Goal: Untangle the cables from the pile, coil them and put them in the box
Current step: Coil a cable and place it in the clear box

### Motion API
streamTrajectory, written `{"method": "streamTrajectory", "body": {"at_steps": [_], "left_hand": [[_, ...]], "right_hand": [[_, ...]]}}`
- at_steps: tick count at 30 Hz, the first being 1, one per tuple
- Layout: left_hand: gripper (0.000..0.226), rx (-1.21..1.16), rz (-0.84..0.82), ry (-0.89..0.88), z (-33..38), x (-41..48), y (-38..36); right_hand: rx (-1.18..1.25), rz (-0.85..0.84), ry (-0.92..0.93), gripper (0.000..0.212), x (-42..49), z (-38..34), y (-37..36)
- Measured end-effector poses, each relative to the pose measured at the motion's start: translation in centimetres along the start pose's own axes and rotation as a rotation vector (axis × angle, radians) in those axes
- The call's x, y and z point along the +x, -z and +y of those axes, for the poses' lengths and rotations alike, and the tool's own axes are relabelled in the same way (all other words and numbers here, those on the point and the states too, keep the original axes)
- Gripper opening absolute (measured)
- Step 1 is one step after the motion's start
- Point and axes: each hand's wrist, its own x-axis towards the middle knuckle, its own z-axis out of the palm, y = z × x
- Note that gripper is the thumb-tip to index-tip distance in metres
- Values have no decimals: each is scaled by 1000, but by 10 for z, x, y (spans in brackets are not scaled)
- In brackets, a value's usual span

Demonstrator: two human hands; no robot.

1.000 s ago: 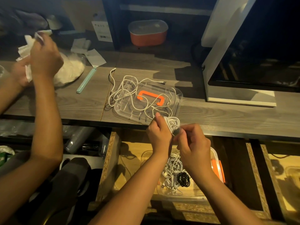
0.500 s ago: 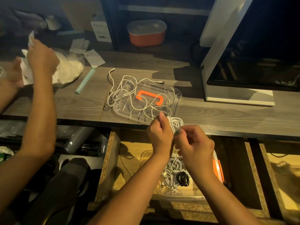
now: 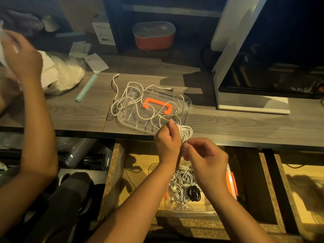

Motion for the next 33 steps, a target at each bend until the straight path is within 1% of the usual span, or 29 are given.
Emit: {"method": "streamTrajectory", "body": {"at_steps": [2,3,5,7,9,10,11,13,15,16,18,20,22,24,26,27,29,31,33], "left_hand": [[47,23,2,-37,-1,0,-2],[46,22,-1,-45,0,-1,-2],[44,7,-27,-43,3,-3,-1],[39,-4,-59,-36,9,-4,1],[37,-41,-91,36,15,-6,3],[39,-73,-99,99,18,-7,4],[41,-105,-107,157,22,-8,5],[44,-137,-142,219,25,-10,6],[42,-121,-195,219,27,-10,6],[39,-110,-215,206,27,-10,5],[35,-80,-252,170,27,-9,4],[34,-43,-273,120,23,-10,2],[35,10,-293,54,20,-10,0],[38,90,-340,-7,20,-10,0],[39,144,-390,-24,20,-7,-1],[40,159,-411,-19,20,-5,-1],[44,172,-495,58,22,-3,1],[47,185,-635,194,28,-1,0],[45,214,-729,233,34,0,-3]], "right_hand": [[-72,34,83,28,0,0,0],[-85,35,85,30,1,0,0],[-54,30,21,33,3,0,1],[-1,20,-48,29,7,-1,4],[45,40,-126,22,12,-2,8],[42,43,-169,24,15,-2,10],[16,18,-212,31,19,0,13],[6,-144,-286,44,28,1,21],[121,-340,-313,40,36,0,29],[157,-401,-305,36,38,0,32],[174,-456,-291,29,42,0,37],[221,-474,-344,27,45,1,38],[290,-449,-434,26,51,1,38],[338,-348,-485,24,55,2,35],[398,-248,-517,19,58,5,32],[413,-233,-532,16,59,7,32],[406,-230,-560,11,62,8,33],[406,-178,-574,10,68,10,34],[428,-88,-573,21,76,13,33]]}}
